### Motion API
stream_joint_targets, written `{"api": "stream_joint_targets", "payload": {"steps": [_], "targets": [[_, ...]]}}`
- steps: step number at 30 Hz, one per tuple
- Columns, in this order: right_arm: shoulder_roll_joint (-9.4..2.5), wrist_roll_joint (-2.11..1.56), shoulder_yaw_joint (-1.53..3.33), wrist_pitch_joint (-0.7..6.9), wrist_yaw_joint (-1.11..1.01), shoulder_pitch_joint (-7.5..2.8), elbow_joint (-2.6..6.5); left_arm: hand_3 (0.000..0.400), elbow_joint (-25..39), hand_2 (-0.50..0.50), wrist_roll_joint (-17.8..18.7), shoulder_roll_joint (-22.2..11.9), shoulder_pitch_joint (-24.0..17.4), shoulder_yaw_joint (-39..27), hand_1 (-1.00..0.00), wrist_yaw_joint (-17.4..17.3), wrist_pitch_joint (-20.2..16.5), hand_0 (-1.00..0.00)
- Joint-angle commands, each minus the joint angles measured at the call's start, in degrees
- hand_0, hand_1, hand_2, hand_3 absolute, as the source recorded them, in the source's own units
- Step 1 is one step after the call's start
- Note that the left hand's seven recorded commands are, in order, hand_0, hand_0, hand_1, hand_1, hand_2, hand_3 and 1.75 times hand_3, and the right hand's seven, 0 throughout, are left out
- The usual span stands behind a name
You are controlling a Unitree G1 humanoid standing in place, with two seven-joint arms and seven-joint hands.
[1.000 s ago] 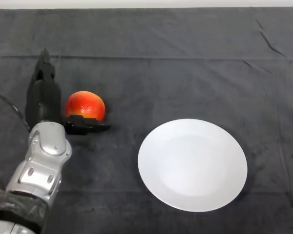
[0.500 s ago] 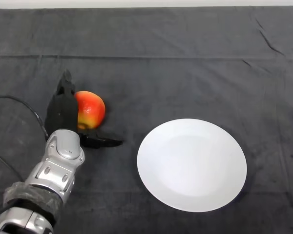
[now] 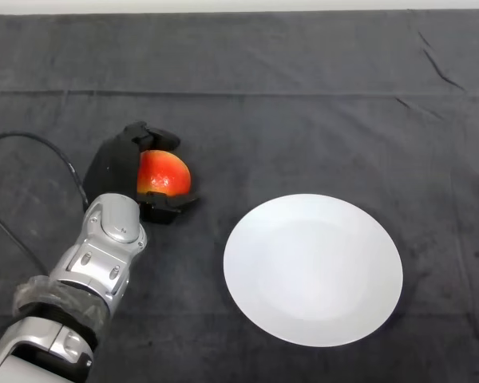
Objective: Move the apple to the plate
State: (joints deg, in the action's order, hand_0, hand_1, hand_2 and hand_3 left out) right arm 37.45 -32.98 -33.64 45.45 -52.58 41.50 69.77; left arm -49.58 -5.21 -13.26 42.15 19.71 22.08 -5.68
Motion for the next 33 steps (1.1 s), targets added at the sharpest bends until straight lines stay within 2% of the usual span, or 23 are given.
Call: {"api": "stream_joint_targets", "payload": {"steps": [1, 8, 15, 24, 33], "targets": [[2.67, 0.08, -1.02, 0.78, 0.06, 1.79, 0.37, 0.4, 2.5, 0.0, -1.3, 0.0, 2.7, 0.7, -1.0, 1.0, -2.1, -1.0], [2.67, 0.09, -1.01, 0.77, 0.04, 1.79, 0.38, 0.4, 13.7, 0.0, -3.3, 0.8, 3.1, 3.9, -1.0, 2.1, -9.0, -1.0], [2.65, 0.09, -1.0, 0.76, 0.04, 1.77, 0.35, 0.4, 24.5, 0.0, -4.6, 1.0, 1.0, 8.4, -1.0, 2.1, -12.8, -1.0], [2.63, 0.09, -0.98, 0.73, 0.06, 1.75, 0.31, 0.4, 31.5, 0.0, -3.5, 2.2, 0.1, 16.0, -1.0, 1.5, -15.4, -1.0], [2.64, 0.1, -0.98, 0.73, 0.05, 1.75, 0.31, 0.4, 30.6, 0.0, -0.5, 2.6, 0.3, 23.1, -1.0, 0.0, -13.3, -1.0]]}}
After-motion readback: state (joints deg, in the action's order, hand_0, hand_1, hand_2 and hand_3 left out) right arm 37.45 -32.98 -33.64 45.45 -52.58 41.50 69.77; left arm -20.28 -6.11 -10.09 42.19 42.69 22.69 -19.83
